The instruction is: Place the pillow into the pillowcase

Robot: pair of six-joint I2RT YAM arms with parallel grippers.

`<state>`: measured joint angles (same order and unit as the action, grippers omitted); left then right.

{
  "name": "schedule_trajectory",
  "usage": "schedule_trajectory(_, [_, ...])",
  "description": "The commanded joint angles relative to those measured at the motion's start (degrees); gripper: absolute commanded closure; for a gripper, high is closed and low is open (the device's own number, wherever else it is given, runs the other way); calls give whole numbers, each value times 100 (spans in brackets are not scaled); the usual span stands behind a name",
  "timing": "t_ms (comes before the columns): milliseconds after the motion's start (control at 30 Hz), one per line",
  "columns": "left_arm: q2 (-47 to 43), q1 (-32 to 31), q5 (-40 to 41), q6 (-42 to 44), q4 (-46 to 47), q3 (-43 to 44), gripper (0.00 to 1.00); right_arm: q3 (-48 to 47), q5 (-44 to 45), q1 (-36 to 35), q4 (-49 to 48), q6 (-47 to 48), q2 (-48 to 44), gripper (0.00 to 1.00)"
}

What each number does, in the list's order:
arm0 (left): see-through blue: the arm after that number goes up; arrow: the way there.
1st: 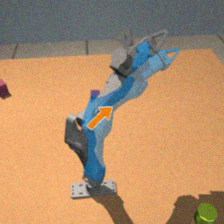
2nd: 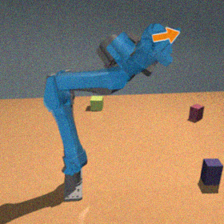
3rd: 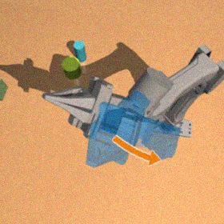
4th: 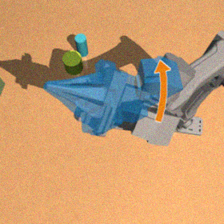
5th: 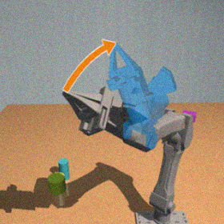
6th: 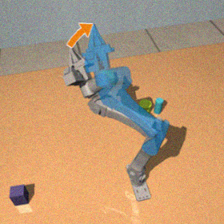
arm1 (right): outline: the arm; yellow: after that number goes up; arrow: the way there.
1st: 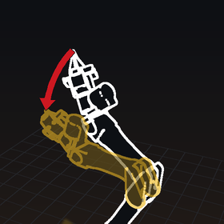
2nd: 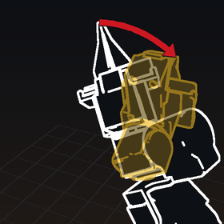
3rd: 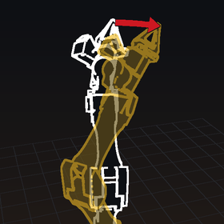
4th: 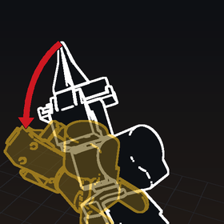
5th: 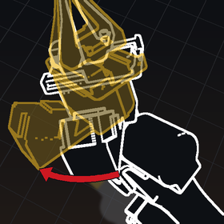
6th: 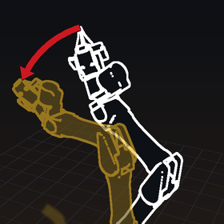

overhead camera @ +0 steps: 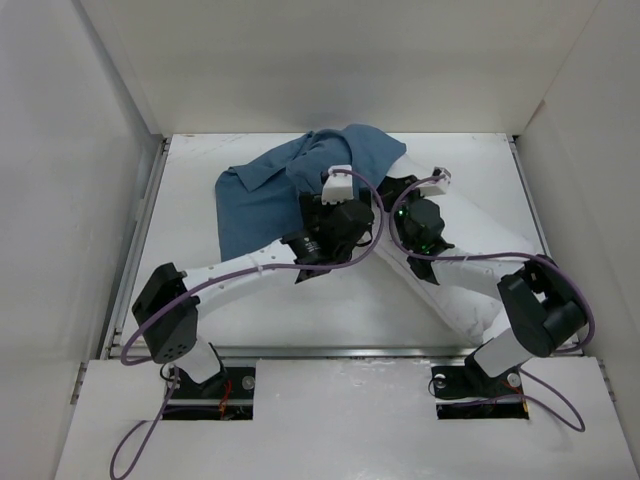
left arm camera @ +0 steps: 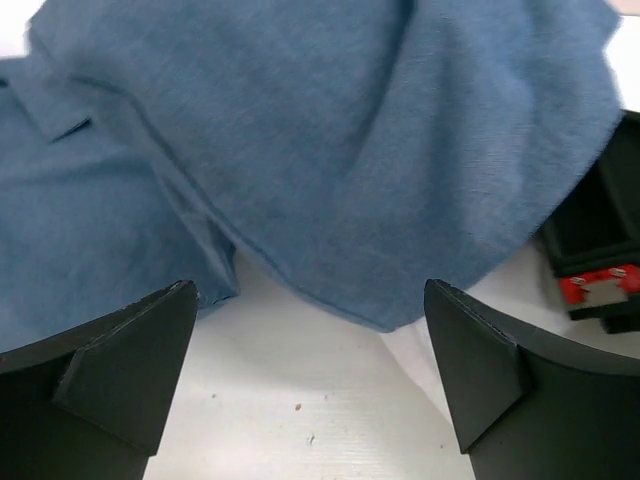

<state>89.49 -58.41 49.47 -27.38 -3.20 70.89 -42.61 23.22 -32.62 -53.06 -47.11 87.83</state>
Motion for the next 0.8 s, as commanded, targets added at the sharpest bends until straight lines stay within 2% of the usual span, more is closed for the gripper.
schedule_trajectory(0, [-55,-30,-384,768,1012,-154,4,-336,-46,45,-600,-44,-328,100])
schedule_trajectory(100, [-2,-30,-886,1120,1155,-155,4,-336,-46,45,-477,-44,-381,100])
schedule_trajectory(233, [-2,22,-1071,1199,1400,-339,4,-388,-46,98,-293,9,-495,100])
schedule_trajectory(433, [524,331,-255,857,909,275,7,-274,-46,98,-293,9,-680,100])
schedule_trajectory(567, [701,392,-315,970,979,337,16,-274,6,98,-161,9,-732,100])
schedule_trajectory(667, [701,392,-394,971,979,390,70,-221,68,98,-108,62,-732,100])
schedule_trajectory(733, [456,392,-796,971,901,390,93,-221,121,98,-108,62,-732,100])
schedule_trajectory(767, [368,392,-903,919,900,390,100,-221,121,98,-108,62,-654,100])
